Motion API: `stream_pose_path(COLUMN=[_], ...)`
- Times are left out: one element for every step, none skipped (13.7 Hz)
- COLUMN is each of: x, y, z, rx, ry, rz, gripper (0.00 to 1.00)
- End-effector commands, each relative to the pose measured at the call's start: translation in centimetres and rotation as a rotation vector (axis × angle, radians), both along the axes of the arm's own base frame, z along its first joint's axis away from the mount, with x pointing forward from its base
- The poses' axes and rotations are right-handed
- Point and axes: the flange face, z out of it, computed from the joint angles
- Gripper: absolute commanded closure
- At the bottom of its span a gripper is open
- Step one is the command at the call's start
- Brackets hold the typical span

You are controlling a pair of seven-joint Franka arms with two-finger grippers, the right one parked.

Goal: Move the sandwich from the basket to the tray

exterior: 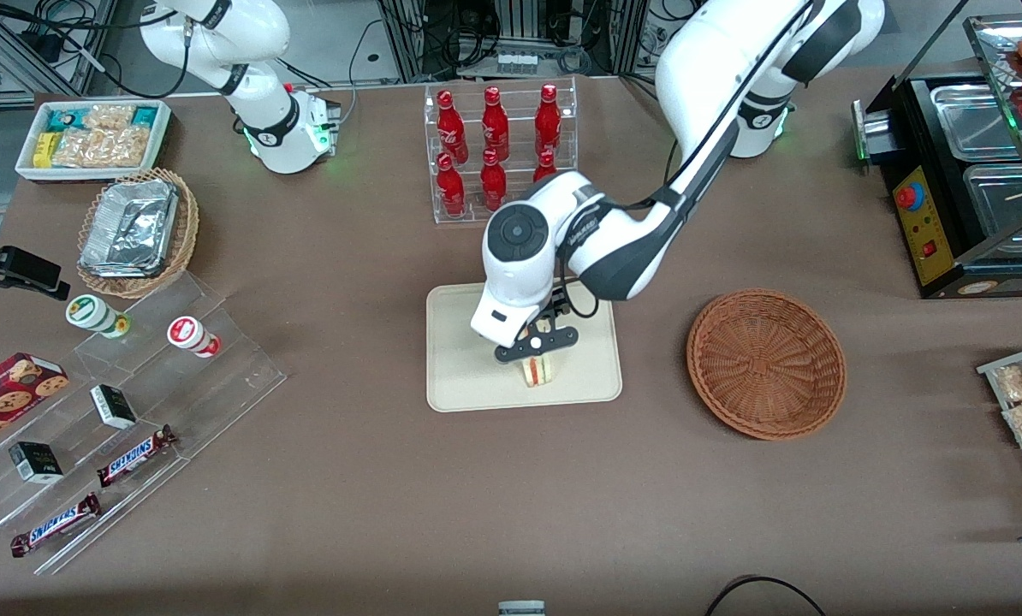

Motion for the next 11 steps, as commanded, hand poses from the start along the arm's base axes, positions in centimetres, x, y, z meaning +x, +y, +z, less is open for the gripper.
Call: stream_pose_path(x=[-0.1, 1.4, 2.6, 2.9, 3.7, 4.8, 5.4, 6.6, 7.5, 7.5, 7.5], y=[1.2, 3.2, 5.1, 6.0, 7.6, 10.3, 12.2, 14.8, 17.6, 19.6, 22.0], z=[3.7, 3.8, 4.0, 4.8, 5.7, 6.1, 6.8, 7.6, 8.1, 8.0, 8.1], rx=[0.006, 0.010, 0.014, -0.001, -0.011, 0.008, 0.023, 0.027, 0.028, 0.038, 0.046], ry=[-0.039, -0.032, -0.006, 0.013, 0.025, 0.049, 0.066, 0.070, 0.072, 0.081, 0.087], rz=[0.009, 0.031, 0.031, -0.001, -0.022, -0.010, 0.002, 0.009, 0.002, -0.025, -0.052], gripper=[0.00, 0.00, 0.00, 0.00, 0.00, 0.00, 0.00, 0.00, 0.00, 0.00, 0.00])
